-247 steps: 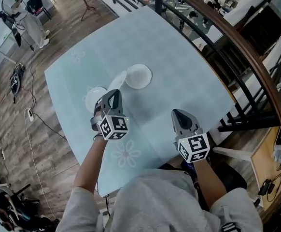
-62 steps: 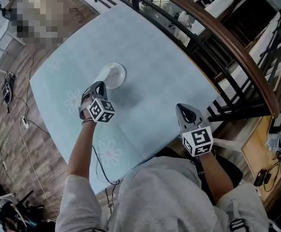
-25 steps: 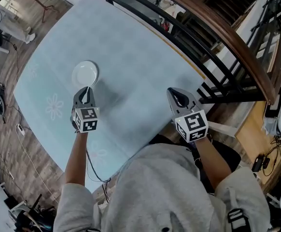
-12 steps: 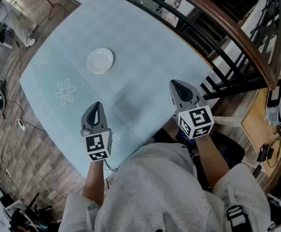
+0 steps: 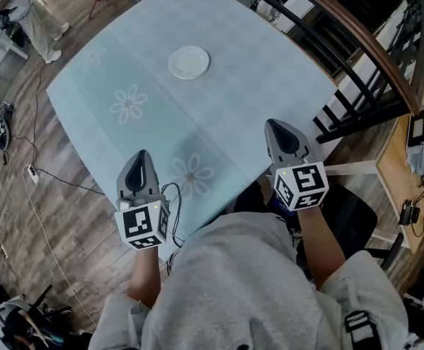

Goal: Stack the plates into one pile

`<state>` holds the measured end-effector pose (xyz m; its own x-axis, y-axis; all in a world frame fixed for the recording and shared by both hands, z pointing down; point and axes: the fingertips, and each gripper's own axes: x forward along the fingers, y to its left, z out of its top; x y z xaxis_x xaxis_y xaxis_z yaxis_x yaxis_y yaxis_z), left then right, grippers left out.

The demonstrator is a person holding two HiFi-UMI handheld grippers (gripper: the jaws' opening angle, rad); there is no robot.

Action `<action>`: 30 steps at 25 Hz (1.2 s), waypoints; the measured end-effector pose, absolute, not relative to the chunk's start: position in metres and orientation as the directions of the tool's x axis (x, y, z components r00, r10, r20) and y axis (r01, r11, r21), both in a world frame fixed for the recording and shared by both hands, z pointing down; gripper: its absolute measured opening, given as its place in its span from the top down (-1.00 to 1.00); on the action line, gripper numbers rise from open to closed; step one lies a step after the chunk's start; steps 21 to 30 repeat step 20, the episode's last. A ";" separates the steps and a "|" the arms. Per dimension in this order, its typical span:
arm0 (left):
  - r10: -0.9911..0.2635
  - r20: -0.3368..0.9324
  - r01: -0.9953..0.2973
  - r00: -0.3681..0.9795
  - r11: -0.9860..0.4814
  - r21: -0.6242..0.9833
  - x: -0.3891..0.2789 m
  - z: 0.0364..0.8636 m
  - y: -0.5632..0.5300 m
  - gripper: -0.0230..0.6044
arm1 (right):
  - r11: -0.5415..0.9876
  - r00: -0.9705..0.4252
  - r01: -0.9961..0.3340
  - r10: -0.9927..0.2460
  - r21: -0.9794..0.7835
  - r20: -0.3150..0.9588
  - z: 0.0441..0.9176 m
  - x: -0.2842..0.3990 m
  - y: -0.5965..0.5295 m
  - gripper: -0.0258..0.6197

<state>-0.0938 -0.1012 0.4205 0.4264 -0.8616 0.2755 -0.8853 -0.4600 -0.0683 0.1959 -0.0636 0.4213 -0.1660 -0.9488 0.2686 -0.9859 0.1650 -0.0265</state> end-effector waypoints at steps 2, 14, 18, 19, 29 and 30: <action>-0.867 0.267 -0.888 0.421 -0.454 -0.071 -0.112 0.418 -0.096 0.87 | 0.167 -0.165 -0.986 -0.949 -0.016 0.270 0.419 0.180 -0.057 0.84; -0.899 0.200 -0.912 0.389 -0.406 -0.053 -0.158 0.400 -0.083 0.86 | 0.191 -0.177 -0.981 -0.952 0.035 0.252 0.399 0.139 -0.051 0.84; -0.902 0.196 -0.915 0.385 -0.401 -0.048 -0.167 0.400 -0.078 0.86 | 0.194 -0.179 -0.980 -0.951 0.037 0.254 0.399 0.131 -0.048 0.84; -0.903 0.194 -0.916 0.383 -0.398 -0.046 -0.169 0.399 -0.078 0.86 | 0.195 -0.179 -0.980 -0.950 0.037 0.254 0.399 0.129 -0.049 0.84; -0.904 0.193 -0.917 0.380 -0.396 -0.046 -0.172 0.398 -0.077 0.87 | 0.196 -0.180 -0.980 -0.950 0.038 0.255 0.398 0.127 -0.049 0.84; -0.904 0.193 -0.917 0.380 -0.396 -0.046 -0.172 0.398 -0.077 0.87 | 0.196 -0.180 -0.980 -0.950 0.038 0.255 0.398 0.127 -0.049 0.84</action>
